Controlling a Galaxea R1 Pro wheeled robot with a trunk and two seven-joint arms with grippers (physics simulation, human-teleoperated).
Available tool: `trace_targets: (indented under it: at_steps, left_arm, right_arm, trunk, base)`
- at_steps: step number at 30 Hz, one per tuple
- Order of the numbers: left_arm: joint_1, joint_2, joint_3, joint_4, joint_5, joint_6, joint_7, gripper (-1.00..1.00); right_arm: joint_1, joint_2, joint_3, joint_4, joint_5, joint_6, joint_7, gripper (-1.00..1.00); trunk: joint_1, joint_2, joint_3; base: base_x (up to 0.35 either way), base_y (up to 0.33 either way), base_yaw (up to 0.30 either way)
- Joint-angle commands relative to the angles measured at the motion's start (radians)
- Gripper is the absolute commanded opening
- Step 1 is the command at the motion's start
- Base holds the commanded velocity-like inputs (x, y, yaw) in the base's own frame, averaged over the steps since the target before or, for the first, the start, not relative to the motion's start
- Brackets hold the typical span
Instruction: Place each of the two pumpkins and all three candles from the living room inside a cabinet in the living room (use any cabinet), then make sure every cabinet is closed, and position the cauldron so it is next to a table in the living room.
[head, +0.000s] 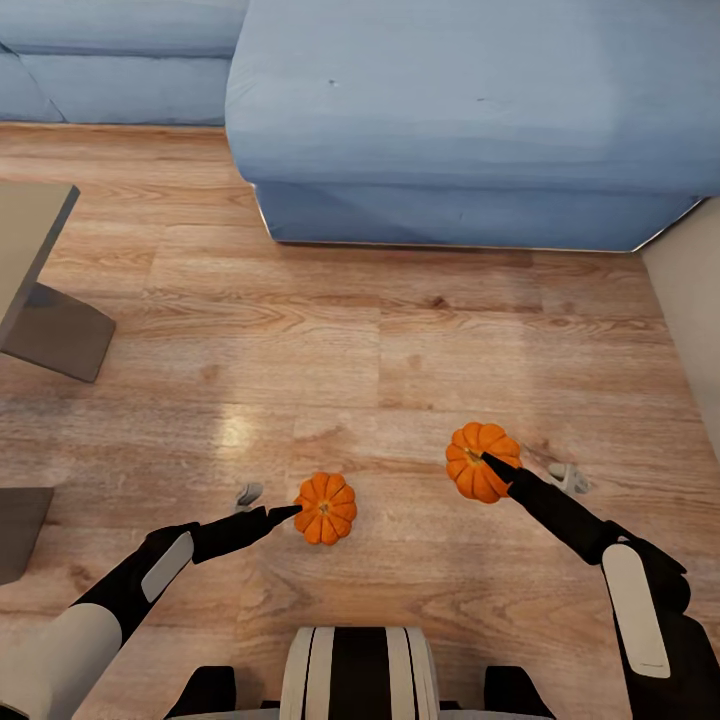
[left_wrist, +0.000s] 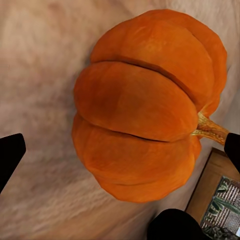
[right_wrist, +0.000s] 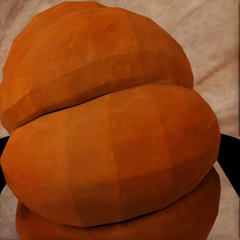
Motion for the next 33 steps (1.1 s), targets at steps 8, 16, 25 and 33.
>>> trace_targets:
  at_steps: [8, 16, 25, 33]
  left_arm:
    - [-0.001, 0.001, -0.004, -0.002, 0.010, 0.004, 0.001, 1.00]
    - [-0.001, 0.001, -0.004, -0.002, 0.011, 0.004, 0.001, 1.00]
    - [-0.001, 0.001, -0.004, -0.002, 0.011, 0.004, 0.001, 1.00]
    - [0.001, 0.001, -0.005, -0.004, 0.011, 0.004, 0.001, 1.00]
  right_arm:
    - [0.001, -0.001, -0.009, 0.000, -0.003, 0.008, 0.047, -1.00]
    - [0.001, -0.002, -0.029, -0.001, -0.007, 0.034, 0.121, -1.00]
    - [0.001, -0.012, -0.210, -0.002, -0.013, 0.249, 0.433, -1.00]
    - [0.001, -0.012, -0.264, -0.002, -0.015, 0.299, 0.456, -1.00]
  trunk:
    - [0.000, 0.000, 0.000]
    - [0.000, 0.000, 0.000]
    - [0.000, 0.000, 0.000]
    - [0.000, 0.000, 0.000]
  base:
    - [0.000, 0.000, 0.000]
    - [0.000, 0.000, 0.000]
    - [0.000, 0.000, 0.000]
    - [0.000, 0.000, 0.000]
